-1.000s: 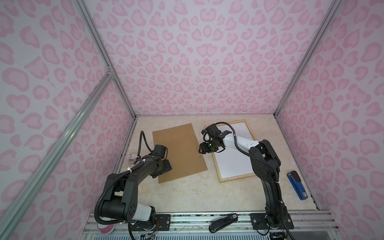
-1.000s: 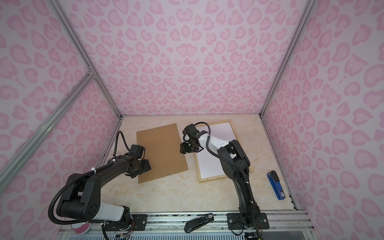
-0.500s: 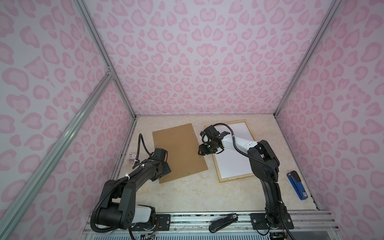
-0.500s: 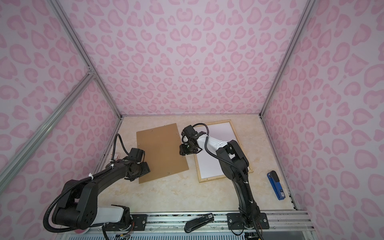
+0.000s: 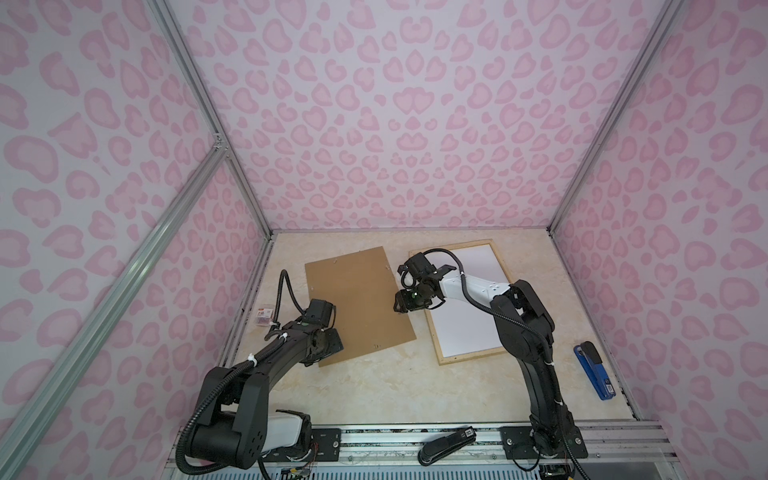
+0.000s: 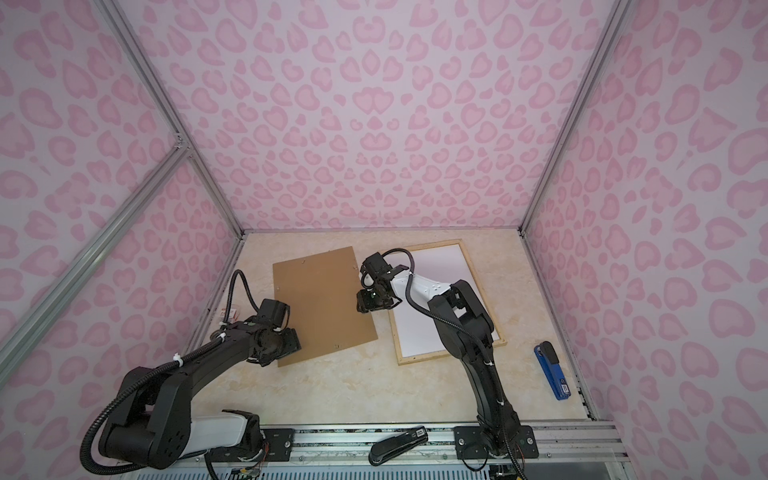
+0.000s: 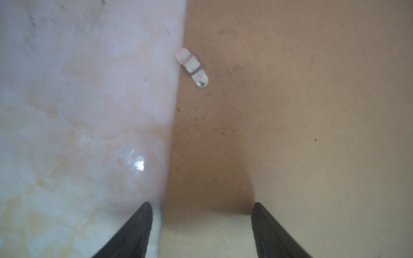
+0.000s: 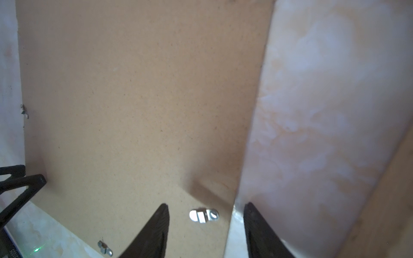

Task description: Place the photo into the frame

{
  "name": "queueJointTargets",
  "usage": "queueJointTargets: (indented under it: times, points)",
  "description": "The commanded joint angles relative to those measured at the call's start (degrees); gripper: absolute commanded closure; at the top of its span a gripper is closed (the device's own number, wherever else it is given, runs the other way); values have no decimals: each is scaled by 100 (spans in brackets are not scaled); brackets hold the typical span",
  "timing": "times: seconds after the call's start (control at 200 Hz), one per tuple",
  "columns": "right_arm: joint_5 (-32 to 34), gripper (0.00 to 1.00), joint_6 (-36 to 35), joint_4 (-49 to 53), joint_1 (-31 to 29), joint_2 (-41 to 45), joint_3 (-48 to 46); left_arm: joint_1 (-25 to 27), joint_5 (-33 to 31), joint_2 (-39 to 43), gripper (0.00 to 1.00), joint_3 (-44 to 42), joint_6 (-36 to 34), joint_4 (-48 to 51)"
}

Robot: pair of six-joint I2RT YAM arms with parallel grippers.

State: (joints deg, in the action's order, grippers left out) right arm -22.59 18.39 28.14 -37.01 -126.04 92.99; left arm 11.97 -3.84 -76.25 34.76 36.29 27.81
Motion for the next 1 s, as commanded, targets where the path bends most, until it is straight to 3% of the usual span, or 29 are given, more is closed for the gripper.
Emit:
queueJointTargets:
  times: [0.0, 0.24, 0.994]
  points:
    - [-21, 45, 93, 21, -14, -81, -122, 60, 850, 24, 29, 28, -52, 301]
    - [-121, 45, 142, -106, -34, -70, -245, 78, 903, 353, 29, 176, -87, 408]
    - [-754, 44, 422, -611, 80, 132, -555, 76, 932, 2529, 28, 887, 451, 736]
